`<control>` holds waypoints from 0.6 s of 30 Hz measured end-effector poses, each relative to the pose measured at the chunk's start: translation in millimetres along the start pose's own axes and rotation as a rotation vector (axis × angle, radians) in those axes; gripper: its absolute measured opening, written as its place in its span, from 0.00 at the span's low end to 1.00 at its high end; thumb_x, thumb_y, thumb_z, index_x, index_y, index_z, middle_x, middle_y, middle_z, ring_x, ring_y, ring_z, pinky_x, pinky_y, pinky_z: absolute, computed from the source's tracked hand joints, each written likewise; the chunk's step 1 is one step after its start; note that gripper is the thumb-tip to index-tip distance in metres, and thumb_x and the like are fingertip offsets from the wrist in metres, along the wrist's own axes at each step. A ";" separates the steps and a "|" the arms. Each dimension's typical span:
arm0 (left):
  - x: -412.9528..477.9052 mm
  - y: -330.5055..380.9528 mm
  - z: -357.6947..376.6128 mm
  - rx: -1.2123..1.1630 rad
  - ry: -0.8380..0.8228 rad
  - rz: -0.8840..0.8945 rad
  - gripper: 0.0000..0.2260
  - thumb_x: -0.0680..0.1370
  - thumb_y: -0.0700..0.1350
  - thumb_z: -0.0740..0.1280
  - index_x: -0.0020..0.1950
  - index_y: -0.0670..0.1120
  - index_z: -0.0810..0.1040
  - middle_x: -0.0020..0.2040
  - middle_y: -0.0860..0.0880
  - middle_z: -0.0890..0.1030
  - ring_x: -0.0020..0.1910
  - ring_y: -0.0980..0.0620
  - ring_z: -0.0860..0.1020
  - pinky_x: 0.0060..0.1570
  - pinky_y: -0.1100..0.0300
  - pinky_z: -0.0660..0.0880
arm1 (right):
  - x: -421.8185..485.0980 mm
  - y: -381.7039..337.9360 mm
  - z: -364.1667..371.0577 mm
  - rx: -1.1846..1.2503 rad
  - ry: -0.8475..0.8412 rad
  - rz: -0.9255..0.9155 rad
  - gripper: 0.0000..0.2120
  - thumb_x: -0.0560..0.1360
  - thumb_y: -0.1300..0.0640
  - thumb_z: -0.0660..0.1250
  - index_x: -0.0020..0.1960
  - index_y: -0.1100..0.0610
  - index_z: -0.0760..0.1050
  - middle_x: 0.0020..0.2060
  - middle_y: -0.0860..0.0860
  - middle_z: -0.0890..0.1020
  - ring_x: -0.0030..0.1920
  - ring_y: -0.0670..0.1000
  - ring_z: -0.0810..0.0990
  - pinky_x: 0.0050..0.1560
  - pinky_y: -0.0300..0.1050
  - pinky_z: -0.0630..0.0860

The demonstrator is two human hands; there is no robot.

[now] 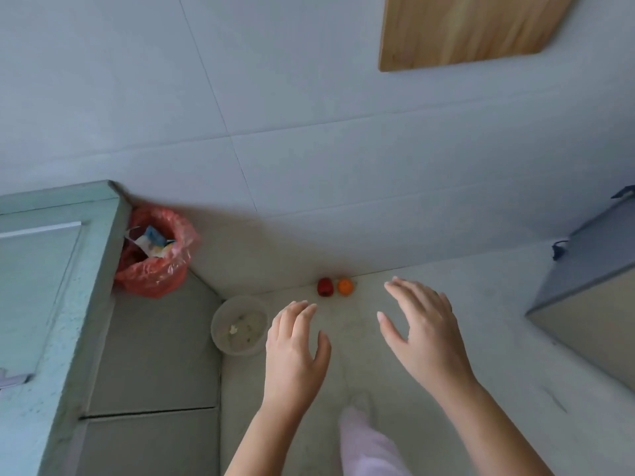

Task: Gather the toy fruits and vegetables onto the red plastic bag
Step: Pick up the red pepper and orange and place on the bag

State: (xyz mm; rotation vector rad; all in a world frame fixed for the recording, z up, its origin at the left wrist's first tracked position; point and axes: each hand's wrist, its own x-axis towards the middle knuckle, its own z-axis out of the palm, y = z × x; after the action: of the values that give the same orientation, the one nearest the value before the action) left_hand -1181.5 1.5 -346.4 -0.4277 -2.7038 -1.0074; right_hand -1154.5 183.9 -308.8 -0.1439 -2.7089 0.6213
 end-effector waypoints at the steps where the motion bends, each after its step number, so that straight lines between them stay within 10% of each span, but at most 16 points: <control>1: 11.1 0.3 6.3 0.004 -0.009 -0.011 0.16 0.72 0.46 0.59 0.57 0.42 0.73 0.55 0.44 0.78 0.58 0.47 0.71 0.56 0.52 0.70 | 11.0 8.9 6.7 0.007 -0.014 -0.007 0.20 0.71 0.49 0.59 0.55 0.60 0.76 0.53 0.56 0.81 0.53 0.58 0.79 0.52 0.63 0.74; 18: 133.8 -145.1 232.6 0.063 -0.251 -0.017 0.16 0.72 0.47 0.58 0.58 0.45 0.72 0.55 0.44 0.78 0.57 0.49 0.70 0.58 0.59 0.67 | 112.2 191.3 232.5 0.017 -0.145 0.070 0.19 0.71 0.49 0.59 0.54 0.59 0.76 0.51 0.54 0.81 0.53 0.54 0.77 0.52 0.55 0.72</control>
State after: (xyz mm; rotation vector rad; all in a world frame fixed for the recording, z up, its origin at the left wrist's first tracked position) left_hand -1381.1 77.0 -564.3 -0.5539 -2.9562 -0.9246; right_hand -1339.9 281.9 -552.3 -0.1965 -2.8470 0.7004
